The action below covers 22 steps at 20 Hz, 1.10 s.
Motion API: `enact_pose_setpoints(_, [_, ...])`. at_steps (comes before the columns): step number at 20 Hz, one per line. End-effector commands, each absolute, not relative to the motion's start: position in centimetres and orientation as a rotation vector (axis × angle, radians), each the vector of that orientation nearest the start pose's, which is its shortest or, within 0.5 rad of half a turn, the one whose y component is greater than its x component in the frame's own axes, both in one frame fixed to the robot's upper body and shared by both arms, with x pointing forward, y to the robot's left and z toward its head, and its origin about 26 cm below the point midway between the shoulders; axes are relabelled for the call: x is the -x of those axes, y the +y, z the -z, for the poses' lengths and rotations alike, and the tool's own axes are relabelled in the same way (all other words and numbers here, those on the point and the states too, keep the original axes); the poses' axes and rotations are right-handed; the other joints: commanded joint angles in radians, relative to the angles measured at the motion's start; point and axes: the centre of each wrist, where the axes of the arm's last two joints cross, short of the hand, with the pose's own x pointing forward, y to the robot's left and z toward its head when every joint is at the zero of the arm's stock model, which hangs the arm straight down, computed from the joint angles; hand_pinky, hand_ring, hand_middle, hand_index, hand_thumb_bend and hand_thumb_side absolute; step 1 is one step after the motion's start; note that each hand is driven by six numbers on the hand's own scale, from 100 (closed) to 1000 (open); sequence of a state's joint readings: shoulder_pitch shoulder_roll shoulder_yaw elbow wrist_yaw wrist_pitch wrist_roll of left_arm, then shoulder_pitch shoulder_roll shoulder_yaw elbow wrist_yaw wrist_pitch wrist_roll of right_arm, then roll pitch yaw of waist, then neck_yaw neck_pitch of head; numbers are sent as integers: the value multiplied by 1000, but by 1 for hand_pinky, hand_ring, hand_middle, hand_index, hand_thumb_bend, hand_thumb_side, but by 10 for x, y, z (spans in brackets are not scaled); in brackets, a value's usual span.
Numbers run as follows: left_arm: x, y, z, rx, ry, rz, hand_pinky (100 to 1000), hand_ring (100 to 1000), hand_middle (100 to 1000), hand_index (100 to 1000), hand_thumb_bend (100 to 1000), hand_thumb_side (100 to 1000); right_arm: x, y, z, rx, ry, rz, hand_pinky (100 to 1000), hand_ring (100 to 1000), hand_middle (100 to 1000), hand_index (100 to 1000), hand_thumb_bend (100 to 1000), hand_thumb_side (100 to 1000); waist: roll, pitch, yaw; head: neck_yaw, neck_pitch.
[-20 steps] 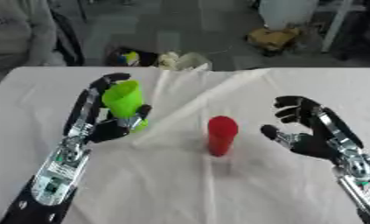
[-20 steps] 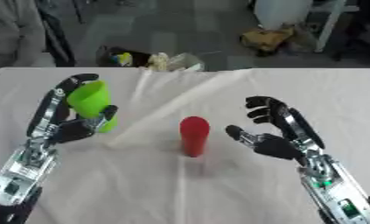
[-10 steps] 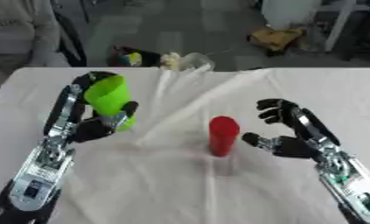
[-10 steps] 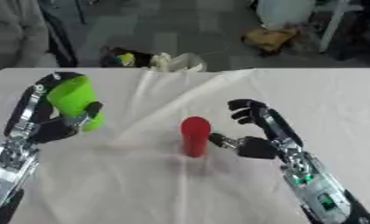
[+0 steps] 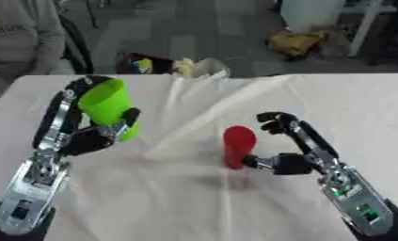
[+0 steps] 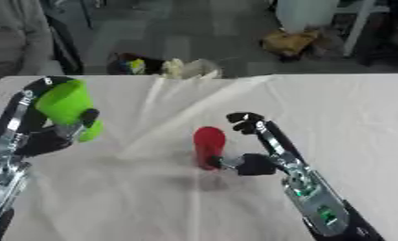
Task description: Pour the contents of one cup into another cup.
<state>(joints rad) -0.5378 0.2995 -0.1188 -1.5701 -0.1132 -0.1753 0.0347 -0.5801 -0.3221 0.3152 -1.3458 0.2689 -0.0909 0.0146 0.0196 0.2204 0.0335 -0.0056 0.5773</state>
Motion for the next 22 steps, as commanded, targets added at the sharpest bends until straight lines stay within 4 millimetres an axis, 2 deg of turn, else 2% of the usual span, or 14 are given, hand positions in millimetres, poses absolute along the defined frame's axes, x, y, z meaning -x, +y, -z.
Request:
enact_pose_setpoints(1, [-380, 226, -179, -177, -2275, 542, 100, 141, 292, 683, 340, 163, -403, -196, -114, 310, -1937, -915, 805, 779, 782, 849, 760, 411, 3, -20, 5, -8, -12])
enact_pose_setpoints(7, [-381, 222, -180, -159, -2280, 544, 100, 141, 292, 684, 340, 164, -407, -187, -104, 320, -1941, -939, 803, 766, 767, 843, 747, 397, 8, -16, 18, -15, -16])
enact_pose_setpoints(8, [-381, 221, -180, -157, -2281, 544, 100, 141, 292, 684, 340, 164, -408, -186, -103, 320, -1940, -944, 803, 764, 764, 841, 774, 375, 9, -15, 20, -16, -17])
enact_pose_setpoints(9, [-381, 221, -180, -156, -2282, 544, 100, 141, 292, 683, 340, 165, -408, -184, -101, 321, -1938, -949, 803, 763, 763, 841, 744, 395, 10, -14, 22, -18, -18])
enact_pose_setpoints(13, [-381, 220, -181, -153, -2286, 543, 100, 141, 292, 684, 340, 165, -410, -177, -94, 316, -1934, -967, 797, 755, 754, 835, 740, 390, 15, -10, 28, -26, -22])
enact_pose_setpoints(22, [-381, 218, -181, -144, -2286, 541, 100, 140, 291, 683, 334, 162, -413, -164, -80, 296, -1926, -968, 752, 676, 674, 790, 714, 374, 20, -6, 39, -40, -27])
